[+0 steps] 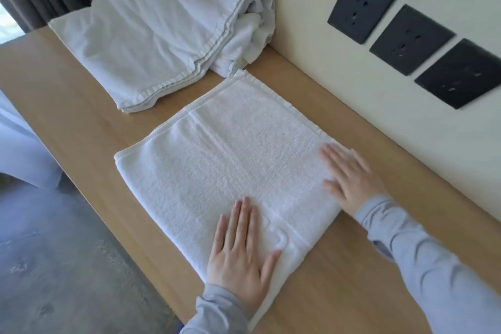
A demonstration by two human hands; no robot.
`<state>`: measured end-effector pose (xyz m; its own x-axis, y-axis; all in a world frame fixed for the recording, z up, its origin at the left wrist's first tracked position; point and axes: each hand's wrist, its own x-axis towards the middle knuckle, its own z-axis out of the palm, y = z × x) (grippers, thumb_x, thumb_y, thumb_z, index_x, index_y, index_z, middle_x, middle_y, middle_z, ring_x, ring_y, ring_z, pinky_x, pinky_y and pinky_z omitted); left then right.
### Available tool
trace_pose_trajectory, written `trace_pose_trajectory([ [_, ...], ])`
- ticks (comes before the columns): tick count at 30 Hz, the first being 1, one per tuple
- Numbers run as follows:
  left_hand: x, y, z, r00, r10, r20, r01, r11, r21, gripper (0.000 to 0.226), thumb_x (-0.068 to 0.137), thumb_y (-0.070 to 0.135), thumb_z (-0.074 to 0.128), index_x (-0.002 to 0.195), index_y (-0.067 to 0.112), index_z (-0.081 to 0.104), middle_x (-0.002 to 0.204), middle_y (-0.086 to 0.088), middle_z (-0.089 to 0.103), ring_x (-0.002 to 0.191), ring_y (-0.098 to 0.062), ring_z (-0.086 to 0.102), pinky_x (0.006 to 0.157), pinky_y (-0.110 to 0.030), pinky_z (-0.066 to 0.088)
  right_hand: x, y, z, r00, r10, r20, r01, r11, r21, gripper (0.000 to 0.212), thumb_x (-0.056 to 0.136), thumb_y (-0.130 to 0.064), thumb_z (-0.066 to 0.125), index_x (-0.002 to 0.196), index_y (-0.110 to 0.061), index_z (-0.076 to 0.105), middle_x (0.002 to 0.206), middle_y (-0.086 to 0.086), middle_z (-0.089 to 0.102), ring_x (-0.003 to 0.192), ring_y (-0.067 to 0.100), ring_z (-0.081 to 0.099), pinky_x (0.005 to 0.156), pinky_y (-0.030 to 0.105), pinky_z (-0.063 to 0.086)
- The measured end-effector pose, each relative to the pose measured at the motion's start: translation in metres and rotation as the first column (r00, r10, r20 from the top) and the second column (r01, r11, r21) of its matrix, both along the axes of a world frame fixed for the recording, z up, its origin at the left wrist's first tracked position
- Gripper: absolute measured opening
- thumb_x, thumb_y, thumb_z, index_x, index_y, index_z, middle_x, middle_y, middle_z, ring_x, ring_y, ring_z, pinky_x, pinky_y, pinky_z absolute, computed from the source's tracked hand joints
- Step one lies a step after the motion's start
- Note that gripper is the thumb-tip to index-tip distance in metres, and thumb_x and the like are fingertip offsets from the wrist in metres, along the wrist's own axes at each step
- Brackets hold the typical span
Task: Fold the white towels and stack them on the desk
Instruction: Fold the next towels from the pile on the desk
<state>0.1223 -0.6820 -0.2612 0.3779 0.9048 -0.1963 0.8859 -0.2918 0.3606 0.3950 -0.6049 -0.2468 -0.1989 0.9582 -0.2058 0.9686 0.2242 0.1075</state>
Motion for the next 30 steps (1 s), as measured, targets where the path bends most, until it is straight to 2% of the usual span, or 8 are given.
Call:
trace_pose_trajectory([
  [3, 0.002, 0.000, 0.008, 0.999, -0.008, 0.045, 0.010, 0.999, -0.034, 0.075, 0.095, 0.055, 0.014, 0.136, 0.002, 0.047, 0.147, -0.013, 0.040, 0.135, -0.031, 0.038, 0.110, -0.038, 0.019, 0.016, 0.023, -0.006, 0.968, -0.222, -0.116, 0.221, 0.975, -0.025, 0.080, 0.086, -0.058, 0.000, 0.148, -0.013, 0.018, 0.155, 0.004, 0.024, 0.143, 0.018, 0.022, 0.119, 0.038, 0.010],
  [6, -0.008, 0.011, 0.019, 0.884, 0.224, 0.410, -0.230, 0.972, -0.035, 0.065, 0.094, 0.057, 0.026, 0.137, 0.013, 0.048, 0.147, 0.005, 0.037, 0.137, -0.019, 0.039, 0.112, -0.030, 0.022, 0.013, 0.057, -0.013, 0.747, -0.467, -0.473, 0.483, 0.870, -0.096, 0.063, 0.092, -0.053, 0.029, 0.146, -0.020, 0.024, 0.148, 0.008, 0.035, 0.134, 0.028, 0.036, 0.110, 0.046, 0.031],
  [10, -0.047, 0.042, 0.037, 0.272, 0.784, 0.559, -0.828, 0.486, -0.279, 0.053, 0.088, 0.029, 0.062, 0.136, 0.016, 0.045, 0.140, -0.002, 0.040, 0.128, -0.020, 0.042, 0.107, -0.041, 0.034, -0.011, 0.114, -0.011, 0.552, -0.544, -0.632, 0.504, 0.821, -0.268, 0.065, 0.088, -0.049, 0.052, 0.142, -0.016, 0.034, 0.138, 0.010, 0.046, 0.122, 0.026, 0.049, 0.105, 0.044, 0.039],
  [12, -0.065, 0.057, 0.034, -0.066, 0.912, 0.405, -0.822, 0.180, -0.541, 0.063, 0.086, 0.026, 0.067, 0.139, 0.006, 0.039, 0.138, -0.014, 0.043, 0.125, -0.031, 0.047, 0.105, -0.042, 0.036, -0.020, 0.136, -0.012, 0.525, -0.602, -0.602, 0.512, 0.788, -0.342, 0.071, 0.084, -0.056, 0.055, 0.139, -0.013, 0.038, 0.136, 0.010, 0.048, 0.121, 0.026, 0.049, 0.104, 0.040, 0.040],
  [14, -0.074, 0.063, 0.025, -0.201, 0.933, 0.298, -0.664, 0.094, -0.742, 0.059, 0.085, 0.031, 0.068, 0.130, -0.001, 0.047, 0.121, -0.021, 0.057, 0.108, -0.037, 0.057, 0.097, -0.044, 0.043, -0.027, 0.150, -0.013, 0.507, -0.637, -0.581, 0.522, 0.763, -0.381, 0.073, 0.080, -0.059, 0.058, 0.133, -0.011, 0.044, 0.132, 0.008, 0.052, 0.113, 0.023, 0.052, 0.097, 0.033, 0.040],
  [17, -0.074, 0.064, 0.017, -0.163, 0.940, 0.299, -0.634, 0.132, -0.762, 0.036, 0.084, 0.035, 0.069, 0.100, 0.004, 0.062, 0.083, -0.014, 0.064, 0.078, -0.034, 0.061, 0.075, -0.041, 0.048, -0.031, 0.162, -0.010, 0.540, -0.669, -0.511, 0.501, 0.743, -0.443, 0.081, 0.075, -0.060, 0.063, 0.134, -0.010, 0.041, 0.133, 0.008, 0.052, 0.115, 0.025, 0.052, 0.094, 0.033, 0.039],
  [24, -0.066, 0.069, 0.023, 0.016, 0.881, 0.473, -0.791, 0.300, -0.533, 0.026, 0.088, 0.031, 0.062, 0.083, 0.013, 0.045, 0.071, -0.002, 0.049, 0.067, -0.025, 0.050, 0.069, -0.035, 0.041, -0.032, 0.150, 0.020, 0.572, -0.691, -0.442, 0.474, 0.719, -0.509, 0.097, 0.074, -0.060, 0.065, 0.144, -0.005, 0.026, 0.148, 0.012, 0.035, 0.133, 0.029, 0.038, 0.104, 0.036, 0.033],
  [30, -0.063, 0.089, 0.060, 0.309, 0.706, 0.637, -0.693, 0.626, -0.358, 0.022, 0.087, 0.026, 0.066, 0.076, 0.019, 0.048, 0.067, 0.001, 0.050, 0.059, -0.015, 0.047, 0.053, -0.023, 0.042, -0.012, 0.030, 0.068, 0.410, -0.646, -0.644, 0.584, 0.728, -0.358, 0.040, 0.075, -0.049, 0.069, 0.093, -0.014, 0.064, 0.096, 0.002, 0.069, 0.081, 0.014, 0.063, 0.063, 0.025, 0.048],
])
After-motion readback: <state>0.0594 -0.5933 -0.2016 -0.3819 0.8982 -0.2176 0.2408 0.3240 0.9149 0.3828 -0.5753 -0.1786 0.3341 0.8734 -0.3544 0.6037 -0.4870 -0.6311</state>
